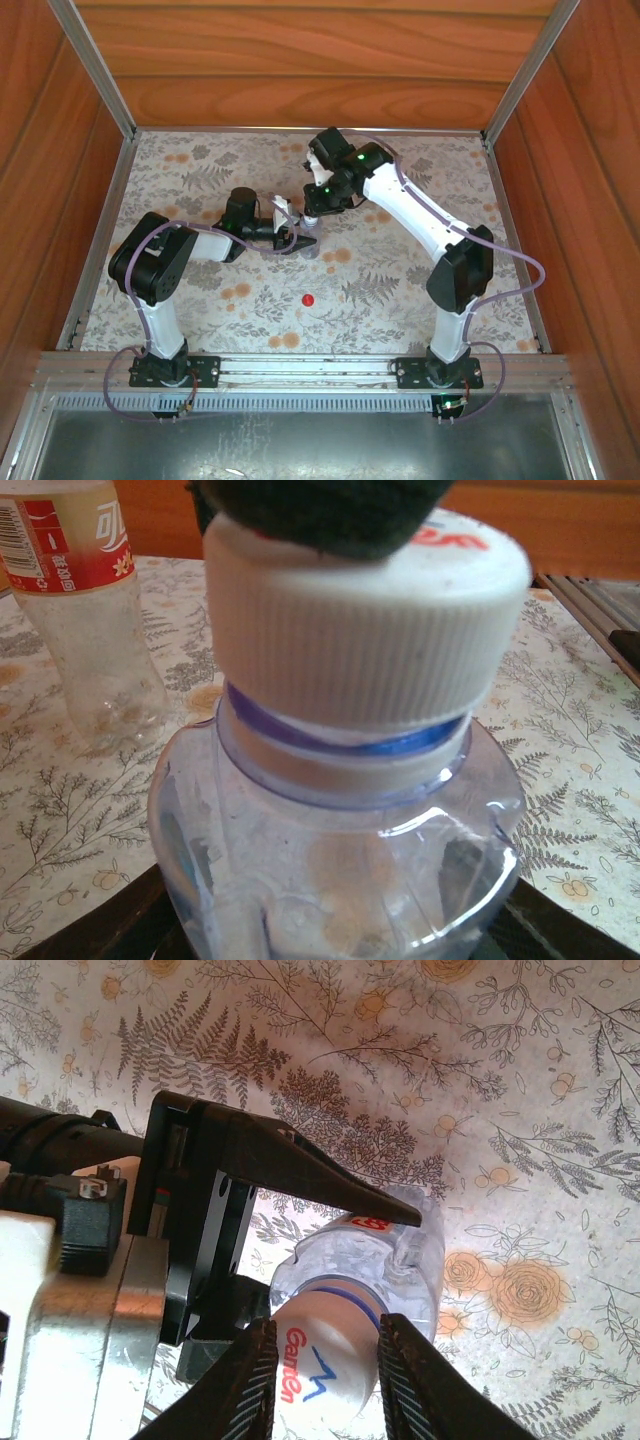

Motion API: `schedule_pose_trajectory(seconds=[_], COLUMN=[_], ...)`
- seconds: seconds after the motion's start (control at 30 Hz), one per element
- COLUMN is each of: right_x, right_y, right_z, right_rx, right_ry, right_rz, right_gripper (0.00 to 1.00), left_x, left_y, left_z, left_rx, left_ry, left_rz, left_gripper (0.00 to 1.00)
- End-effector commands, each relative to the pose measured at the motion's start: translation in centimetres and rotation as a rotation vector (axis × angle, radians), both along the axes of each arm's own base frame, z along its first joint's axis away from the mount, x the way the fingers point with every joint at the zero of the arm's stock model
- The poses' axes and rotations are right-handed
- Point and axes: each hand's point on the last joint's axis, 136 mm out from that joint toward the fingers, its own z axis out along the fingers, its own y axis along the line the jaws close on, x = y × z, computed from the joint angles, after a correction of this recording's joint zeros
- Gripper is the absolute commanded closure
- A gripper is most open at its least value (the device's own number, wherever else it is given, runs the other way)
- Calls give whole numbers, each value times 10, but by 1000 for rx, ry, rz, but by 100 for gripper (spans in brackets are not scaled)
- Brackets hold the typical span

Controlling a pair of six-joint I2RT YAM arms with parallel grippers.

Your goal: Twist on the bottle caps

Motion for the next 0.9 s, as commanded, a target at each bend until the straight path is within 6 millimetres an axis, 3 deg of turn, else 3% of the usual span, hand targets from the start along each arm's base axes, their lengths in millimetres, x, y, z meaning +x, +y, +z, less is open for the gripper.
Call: schedule_pose_trajectory(seconds=[0.0, 0.43, 0.57, 0.7, 0.87], right_x=[-9, -17, -21, -26, -16], right_y=[-10, -23, -22, -19, -21], right_z=[-8, -10, -9, -1, 11], right_rx=[-28, -28, -6, 38, 71], right_ry=[43, 46, 56, 58, -11], right_rz=[-10, -50, -50, -43, -75], right_gripper=[70, 77, 86, 81, 79], left_x=[-9, -8, -8, -8, -8], left_y=[-2, -3, -3, -3, -4], left_z=[-15, -16, -17, -17, -17], left_rx=[32, 31, 32, 32, 30], left_ry=[62, 78, 86, 86, 85], left_rz=[-27, -28, -27, -27, -32], left_gripper=[40, 41, 42, 42, 42])
